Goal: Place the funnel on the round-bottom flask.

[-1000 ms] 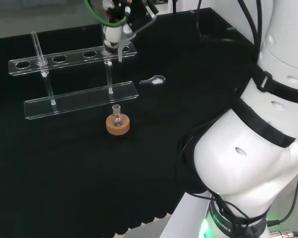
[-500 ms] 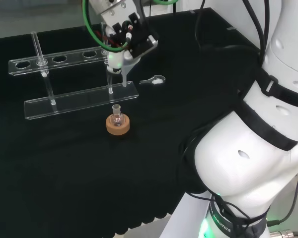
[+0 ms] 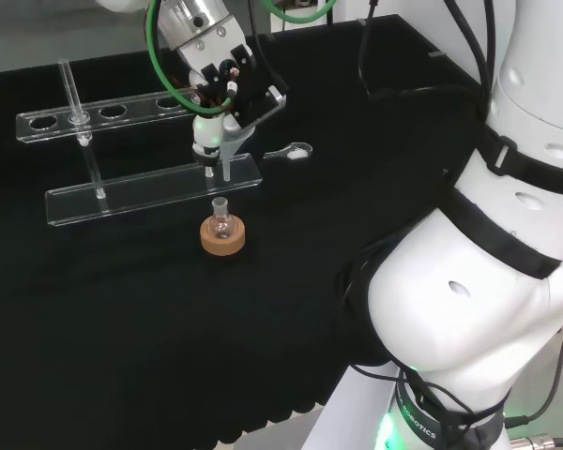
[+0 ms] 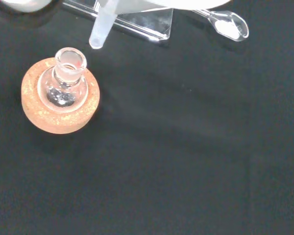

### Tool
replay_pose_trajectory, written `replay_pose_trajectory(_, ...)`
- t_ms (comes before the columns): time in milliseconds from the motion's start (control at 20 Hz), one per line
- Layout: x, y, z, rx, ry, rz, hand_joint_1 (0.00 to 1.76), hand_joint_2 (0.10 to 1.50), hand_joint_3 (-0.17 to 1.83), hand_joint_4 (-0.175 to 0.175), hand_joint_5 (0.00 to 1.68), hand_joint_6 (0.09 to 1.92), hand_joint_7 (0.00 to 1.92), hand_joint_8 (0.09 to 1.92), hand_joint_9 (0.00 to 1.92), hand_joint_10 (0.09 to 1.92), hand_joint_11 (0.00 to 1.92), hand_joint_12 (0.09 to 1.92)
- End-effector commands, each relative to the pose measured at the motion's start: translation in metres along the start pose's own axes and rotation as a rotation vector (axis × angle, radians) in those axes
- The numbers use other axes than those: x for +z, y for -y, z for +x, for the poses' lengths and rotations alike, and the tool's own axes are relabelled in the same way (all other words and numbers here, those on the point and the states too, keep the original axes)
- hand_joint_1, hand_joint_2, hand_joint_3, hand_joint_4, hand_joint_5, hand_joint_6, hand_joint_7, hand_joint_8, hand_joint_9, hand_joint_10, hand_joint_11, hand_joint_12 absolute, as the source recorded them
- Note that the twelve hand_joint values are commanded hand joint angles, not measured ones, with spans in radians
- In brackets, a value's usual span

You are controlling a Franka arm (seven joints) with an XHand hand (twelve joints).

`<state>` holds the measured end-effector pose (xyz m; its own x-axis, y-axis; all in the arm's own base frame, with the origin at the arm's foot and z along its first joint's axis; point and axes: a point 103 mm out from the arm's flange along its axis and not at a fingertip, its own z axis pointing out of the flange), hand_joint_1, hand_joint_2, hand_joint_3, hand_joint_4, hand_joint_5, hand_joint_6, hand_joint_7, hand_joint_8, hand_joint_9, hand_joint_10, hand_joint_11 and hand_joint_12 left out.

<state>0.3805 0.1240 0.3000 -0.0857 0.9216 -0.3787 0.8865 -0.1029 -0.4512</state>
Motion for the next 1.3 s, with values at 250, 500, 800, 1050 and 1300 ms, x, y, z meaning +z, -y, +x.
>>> replay_pose_trajectory(250, 0.003, -0.016, 0.021, -0.024, -0.003, 0.015, 0.81, 0.75, 0.51, -0.044, 0.66, 0.79, 0.67, 0.74, 1.03, 0.46, 0.65, 1.25)
replay_pose_trajectory(500, 0.010, -0.026, 0.026, -0.052, -0.003, 0.022, 0.81, 0.75, 0.52, -0.049, 0.64, 0.79, 0.66, 0.75, 1.03, 0.46, 0.65, 1.24)
replay_pose_trajectory(800, 0.009, -0.030, 0.031, -0.061, 0.009, 0.026, 0.81, 0.75, 0.52, -0.051, 0.64, 0.80, 0.66, 0.75, 1.02, 0.46, 0.64, 1.24)
replay_pose_trajectory(1050, 0.017, -0.038, 0.025, -0.072, 0.002, 0.018, 0.81, 0.75, 0.52, -0.051, 0.63, 0.80, 0.65, 0.75, 1.02, 0.47, 0.64, 1.24)
replay_pose_trajectory(1300, 0.014, -0.039, 0.034, -0.072, 0.014, 0.017, 0.81, 0.75, 0.53, -0.051, 0.63, 0.81, 0.65, 0.76, 1.02, 0.47, 0.64, 1.24)
